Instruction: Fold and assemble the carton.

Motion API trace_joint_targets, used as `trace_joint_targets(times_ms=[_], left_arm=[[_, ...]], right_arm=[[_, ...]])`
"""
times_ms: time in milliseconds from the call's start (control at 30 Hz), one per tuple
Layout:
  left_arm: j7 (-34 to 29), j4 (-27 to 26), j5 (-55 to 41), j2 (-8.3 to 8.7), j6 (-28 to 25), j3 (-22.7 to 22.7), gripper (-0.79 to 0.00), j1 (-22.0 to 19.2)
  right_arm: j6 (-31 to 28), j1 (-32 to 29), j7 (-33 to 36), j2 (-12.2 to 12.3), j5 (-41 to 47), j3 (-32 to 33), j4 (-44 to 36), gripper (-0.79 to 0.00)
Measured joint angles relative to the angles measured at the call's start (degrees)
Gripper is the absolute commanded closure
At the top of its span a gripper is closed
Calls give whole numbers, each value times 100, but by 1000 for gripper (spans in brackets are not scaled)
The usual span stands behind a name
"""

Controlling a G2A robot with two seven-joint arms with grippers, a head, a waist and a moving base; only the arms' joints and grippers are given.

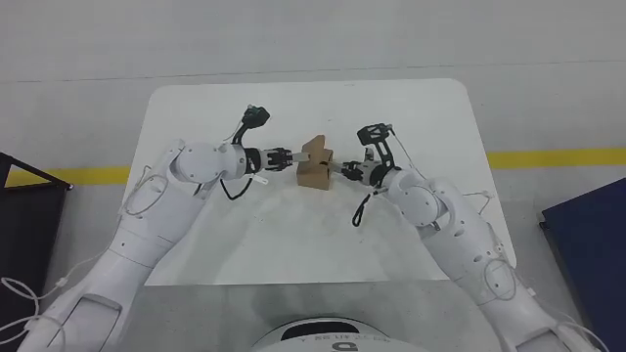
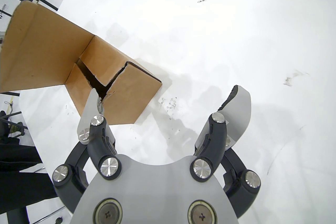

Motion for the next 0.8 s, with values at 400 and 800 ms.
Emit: trace_joint_targets(times_ms=[400,800], left_arm=[[296,442,377,-228,214,648,-693,-407],[300,573,575,-311,292,808,-619,-517]], right_arm=[[-731,-588,-440,104,1666,1054,-50,-714],[-235,-552,-282,85,557,573,-278,-696]])
